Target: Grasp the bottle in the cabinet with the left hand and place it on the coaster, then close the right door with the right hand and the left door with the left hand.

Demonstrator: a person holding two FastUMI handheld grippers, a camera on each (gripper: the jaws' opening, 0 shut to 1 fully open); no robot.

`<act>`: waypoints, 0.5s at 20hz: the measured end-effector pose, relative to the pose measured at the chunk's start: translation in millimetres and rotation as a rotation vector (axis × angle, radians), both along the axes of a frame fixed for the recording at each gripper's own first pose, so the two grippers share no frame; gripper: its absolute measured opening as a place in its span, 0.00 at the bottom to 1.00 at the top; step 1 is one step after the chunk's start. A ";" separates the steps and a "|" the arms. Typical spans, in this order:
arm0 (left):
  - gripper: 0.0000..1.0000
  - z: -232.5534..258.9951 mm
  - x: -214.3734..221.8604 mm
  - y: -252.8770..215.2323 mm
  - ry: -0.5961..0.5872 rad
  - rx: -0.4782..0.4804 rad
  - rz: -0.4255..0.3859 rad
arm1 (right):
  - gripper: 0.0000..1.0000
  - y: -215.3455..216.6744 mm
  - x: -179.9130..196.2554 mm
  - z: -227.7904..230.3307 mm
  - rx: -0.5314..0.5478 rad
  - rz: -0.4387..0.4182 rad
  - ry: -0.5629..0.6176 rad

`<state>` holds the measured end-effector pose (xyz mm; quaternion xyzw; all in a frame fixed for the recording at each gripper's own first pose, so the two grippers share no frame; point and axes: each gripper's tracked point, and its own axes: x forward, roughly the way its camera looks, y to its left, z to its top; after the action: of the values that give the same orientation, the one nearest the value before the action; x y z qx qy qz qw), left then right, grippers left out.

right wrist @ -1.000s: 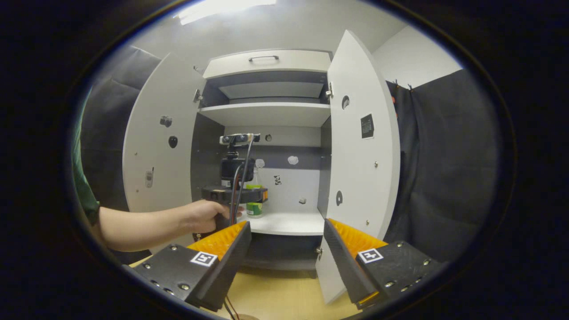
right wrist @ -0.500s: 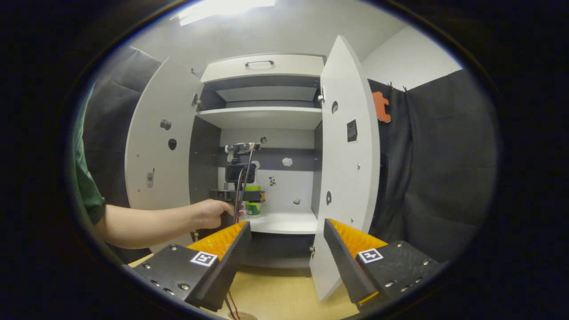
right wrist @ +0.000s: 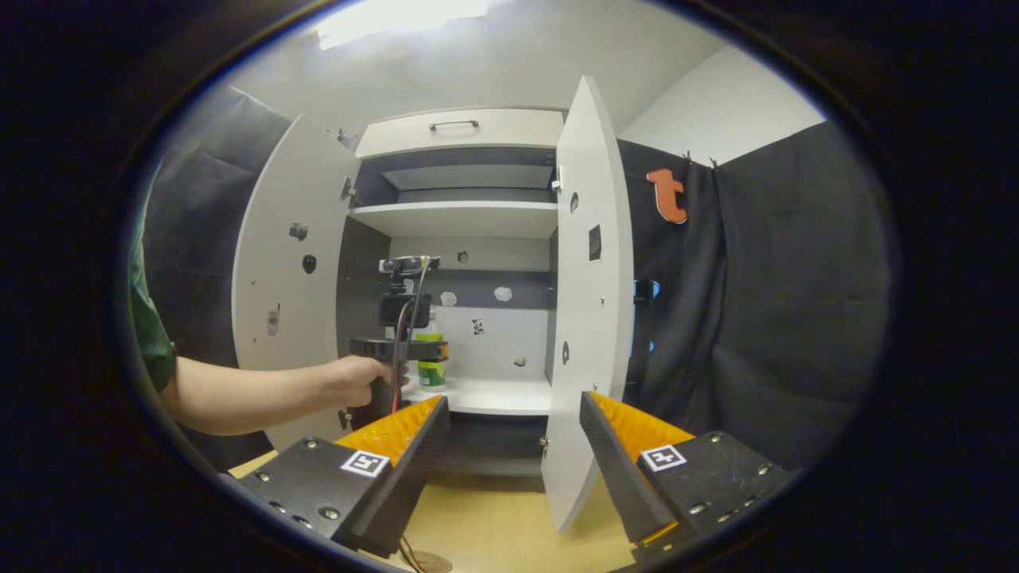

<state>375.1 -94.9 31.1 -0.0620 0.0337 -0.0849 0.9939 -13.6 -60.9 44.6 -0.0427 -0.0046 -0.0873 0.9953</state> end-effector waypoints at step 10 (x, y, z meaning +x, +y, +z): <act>0.77 2.3 -140.4 16.6 -0.049 0.000 0.032 | 0.99 -12.9 -25.2 6.0 0.019 0.045 -0.014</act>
<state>234.7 -78.3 33.5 -0.0603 0.0083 -0.0703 0.9957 -38.8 -73.9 50.6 -0.0325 -0.0117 -0.0652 0.9973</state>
